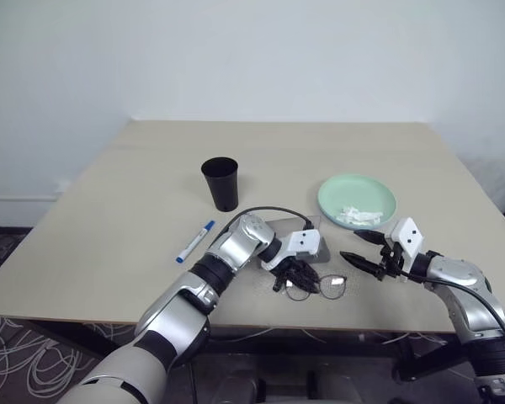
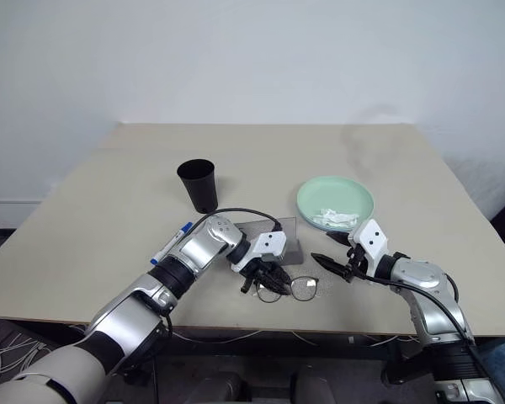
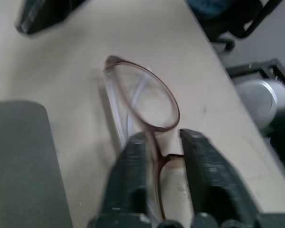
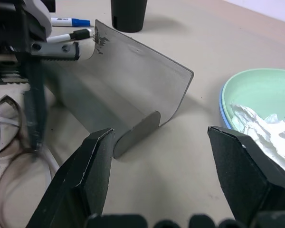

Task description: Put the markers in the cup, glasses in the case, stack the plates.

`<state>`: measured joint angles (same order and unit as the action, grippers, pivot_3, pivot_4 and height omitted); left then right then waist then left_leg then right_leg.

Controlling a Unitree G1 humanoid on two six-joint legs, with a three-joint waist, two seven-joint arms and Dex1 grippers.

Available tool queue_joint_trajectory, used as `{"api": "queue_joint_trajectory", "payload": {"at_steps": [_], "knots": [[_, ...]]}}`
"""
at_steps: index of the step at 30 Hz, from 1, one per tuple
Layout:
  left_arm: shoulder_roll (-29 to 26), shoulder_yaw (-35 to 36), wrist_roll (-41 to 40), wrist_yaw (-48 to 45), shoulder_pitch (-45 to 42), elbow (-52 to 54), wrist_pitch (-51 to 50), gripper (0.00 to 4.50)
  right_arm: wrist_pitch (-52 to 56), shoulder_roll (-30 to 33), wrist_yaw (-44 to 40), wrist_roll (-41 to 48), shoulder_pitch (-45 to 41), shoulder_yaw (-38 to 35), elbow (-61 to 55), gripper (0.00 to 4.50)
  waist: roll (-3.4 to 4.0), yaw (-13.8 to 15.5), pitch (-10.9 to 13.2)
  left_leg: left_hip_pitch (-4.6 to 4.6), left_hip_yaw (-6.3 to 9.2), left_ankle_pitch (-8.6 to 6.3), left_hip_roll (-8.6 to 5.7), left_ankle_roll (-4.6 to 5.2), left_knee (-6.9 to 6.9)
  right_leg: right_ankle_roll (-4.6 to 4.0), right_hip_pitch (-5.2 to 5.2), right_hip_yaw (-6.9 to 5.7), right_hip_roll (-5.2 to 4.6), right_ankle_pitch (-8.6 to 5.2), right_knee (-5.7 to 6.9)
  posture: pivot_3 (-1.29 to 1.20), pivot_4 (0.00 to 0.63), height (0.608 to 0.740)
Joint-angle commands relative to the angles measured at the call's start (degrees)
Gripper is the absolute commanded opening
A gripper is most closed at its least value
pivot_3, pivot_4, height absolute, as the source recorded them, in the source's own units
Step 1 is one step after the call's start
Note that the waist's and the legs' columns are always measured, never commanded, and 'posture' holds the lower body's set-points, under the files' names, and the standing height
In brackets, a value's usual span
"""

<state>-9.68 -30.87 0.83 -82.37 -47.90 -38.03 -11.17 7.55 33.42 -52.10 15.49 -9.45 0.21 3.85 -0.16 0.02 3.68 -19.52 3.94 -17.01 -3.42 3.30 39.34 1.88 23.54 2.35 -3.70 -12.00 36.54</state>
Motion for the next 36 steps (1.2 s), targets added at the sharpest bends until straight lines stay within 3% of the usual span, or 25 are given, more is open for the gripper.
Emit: {"api": "queue_joint_trajectory", "payload": {"at_steps": [1,8,20,28,36], "knots": [[-0.6,1.9,-0.1,0.2,-2.3,0.0,0.6,0.02,-1.6,-0.1,0.4,-0.3,-1.5,-0.9,-0.2,3.42,0.01,0.0,0.0,0.01,0.0,0.01,0.0,0.01,0.02,0.0,-0.02,0.0,0.0,0.0,0.0,0.0,0.0,0.74],[-0.8,4.0,-1.7,0.1,-3.1,1.3,0.5,0.02,-2.1,-0.2,0.5,-0.7,-2.3,-0.8,0.9,3.42,0.0,0.0,0.0,0.0,-0.05,0.05,0.0,0.09,0.3,0.16,-0.1,0.04,0.0,0.11,0.03,0.0,0.0,0.74],[-2.0,14.6,-9.1,1.4,-9.3,6.5,-5.7,0.02,-3.5,-0.2,0.1,-1.7,-4.7,-0.6,4.4,3.42,-0.01,0.0,0.0,-0.1,-0.04,-0.03,-0.01,0.21,0.3,0.22,0.0,0.06,-0.02,0.14,-0.02,0.0,0.0,0.74],[-5.9,15.0,-5.3,5.8,-12.5,-4.0,2.0,0.02,-4.2,0.5,-0.6,-2.2,-6.0,-0.6,5.5,3.42,-0.09,-0.1,0.1,-0.08,-0.06,-0.03,0.01,0.21,0.3,0.21,0.02,0.06,0.0,0.14,0.0,0.0,0.0,0.74],[-5.3,14.5,-2.2,9.1,-11.8,-11.4,5.9,0.02,-5.5,1.4,-0.2,-3.1,-7.7,-1.5,8.2,3.42,-0.1,0.0,0.1,-0.11,-0.05,-0.03,-0.06,0.22,0.29,0.24,0.0,0.06,-0.05,0.16,-0.06,0.0,0.0,0.74]]}}
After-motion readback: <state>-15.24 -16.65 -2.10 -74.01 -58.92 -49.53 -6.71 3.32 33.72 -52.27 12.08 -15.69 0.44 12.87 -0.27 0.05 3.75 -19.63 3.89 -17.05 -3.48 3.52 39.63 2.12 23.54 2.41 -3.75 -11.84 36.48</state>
